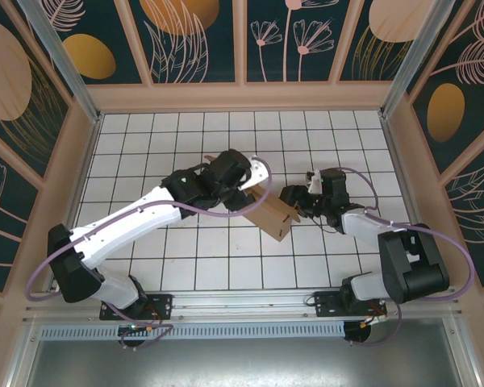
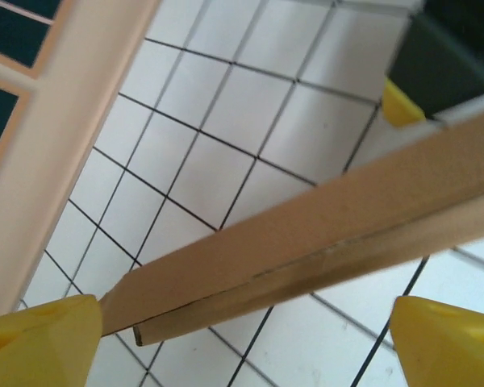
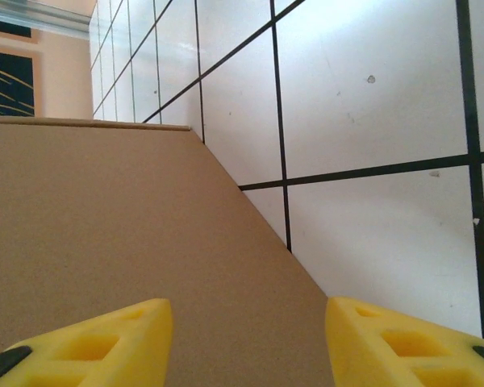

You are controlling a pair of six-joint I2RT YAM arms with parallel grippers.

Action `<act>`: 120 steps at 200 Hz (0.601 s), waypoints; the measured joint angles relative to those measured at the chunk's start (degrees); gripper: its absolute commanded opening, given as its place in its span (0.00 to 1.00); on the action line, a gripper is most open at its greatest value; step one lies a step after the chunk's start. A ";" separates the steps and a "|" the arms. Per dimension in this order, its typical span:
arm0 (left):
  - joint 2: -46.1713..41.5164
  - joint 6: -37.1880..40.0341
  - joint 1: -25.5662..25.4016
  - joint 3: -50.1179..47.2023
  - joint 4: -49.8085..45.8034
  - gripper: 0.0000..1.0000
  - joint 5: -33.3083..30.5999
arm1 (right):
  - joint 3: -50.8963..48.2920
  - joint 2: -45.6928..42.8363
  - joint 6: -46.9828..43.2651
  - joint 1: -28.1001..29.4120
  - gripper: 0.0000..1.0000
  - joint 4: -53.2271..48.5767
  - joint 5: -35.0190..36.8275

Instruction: Fold the paper box

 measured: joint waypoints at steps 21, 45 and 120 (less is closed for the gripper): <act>-0.94 -3.13 2.45 1.40 4.15 0.00 3.91 | 0.00 -1.03 -0.48 0.00 0.52 -1.20 0.79; 0.17 -8.09 4.96 1.77 8.96 0.00 7.87 | 0.00 -3.52 -1.07 -0.02 0.51 -2.97 2.45; 7.93 -30.97 11.17 -8.83 21.42 0.00 11.26 | 4.07 -19.82 -5.18 -0.37 0.45 -20.59 12.59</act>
